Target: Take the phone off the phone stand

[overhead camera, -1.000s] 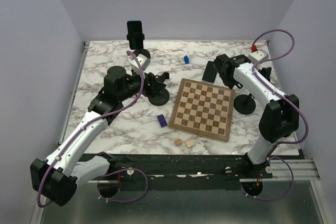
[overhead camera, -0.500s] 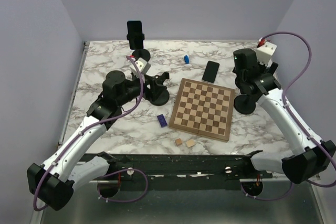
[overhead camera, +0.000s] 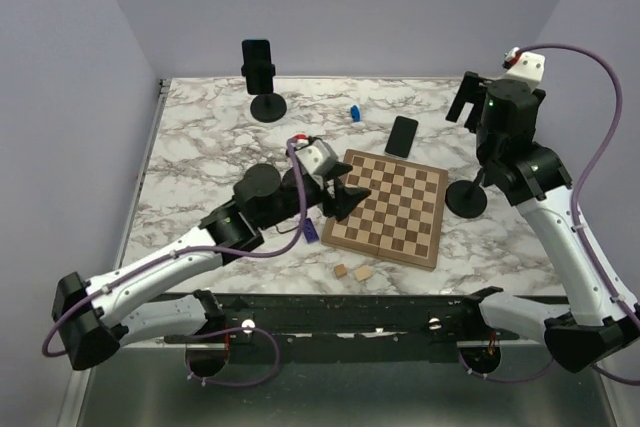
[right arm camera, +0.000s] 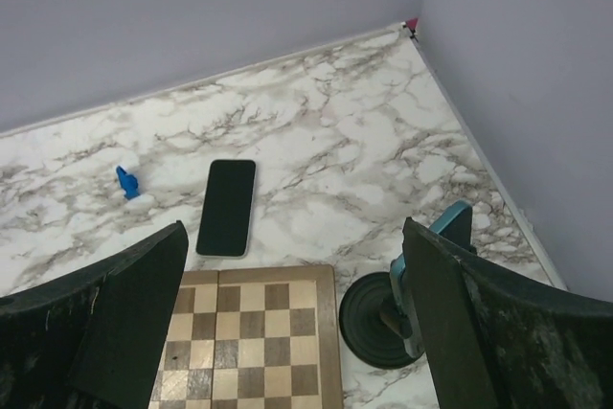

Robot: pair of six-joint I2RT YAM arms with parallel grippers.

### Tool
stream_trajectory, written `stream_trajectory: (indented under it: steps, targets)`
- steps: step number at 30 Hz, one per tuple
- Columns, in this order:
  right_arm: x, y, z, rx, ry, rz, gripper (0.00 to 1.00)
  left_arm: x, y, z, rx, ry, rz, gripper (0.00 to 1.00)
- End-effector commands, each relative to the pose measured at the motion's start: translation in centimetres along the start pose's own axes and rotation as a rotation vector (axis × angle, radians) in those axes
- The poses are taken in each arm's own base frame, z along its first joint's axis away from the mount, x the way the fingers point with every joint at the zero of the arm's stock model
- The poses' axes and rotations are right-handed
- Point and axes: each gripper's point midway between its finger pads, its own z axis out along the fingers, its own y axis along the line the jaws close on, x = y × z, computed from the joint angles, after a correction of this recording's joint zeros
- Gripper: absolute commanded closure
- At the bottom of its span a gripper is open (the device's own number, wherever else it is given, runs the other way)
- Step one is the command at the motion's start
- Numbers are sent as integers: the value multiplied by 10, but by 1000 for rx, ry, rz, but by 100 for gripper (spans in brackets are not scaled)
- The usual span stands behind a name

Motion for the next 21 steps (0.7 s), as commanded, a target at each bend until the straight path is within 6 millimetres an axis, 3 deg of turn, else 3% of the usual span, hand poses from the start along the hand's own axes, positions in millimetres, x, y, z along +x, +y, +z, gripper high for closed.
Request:
stream_trajectory:
  steps: [1,6,7,11,14,17,21]
  targets:
    - [-12,0,14,-78,28,-46,0,-5,-29,56,17,-29,-53,27]
    - [-14,-28,28,-129,80,140,0,7,-71,105,141,15,-101,26]
    - [-15,-32,29,-128,91,175,0,7,-74,115,151,30,-117,25]
    - [-21,-46,18,-31,128,288,0,45,-69,163,102,165,-146,26]
    - [-33,-63,0,56,96,380,0,62,-62,195,58,172,-168,28]
    - [-61,-69,-25,43,18,431,0,79,-61,231,46,156,-217,29]
    - [-91,-57,-55,-82,-57,484,1,93,-68,276,73,117,-303,29]
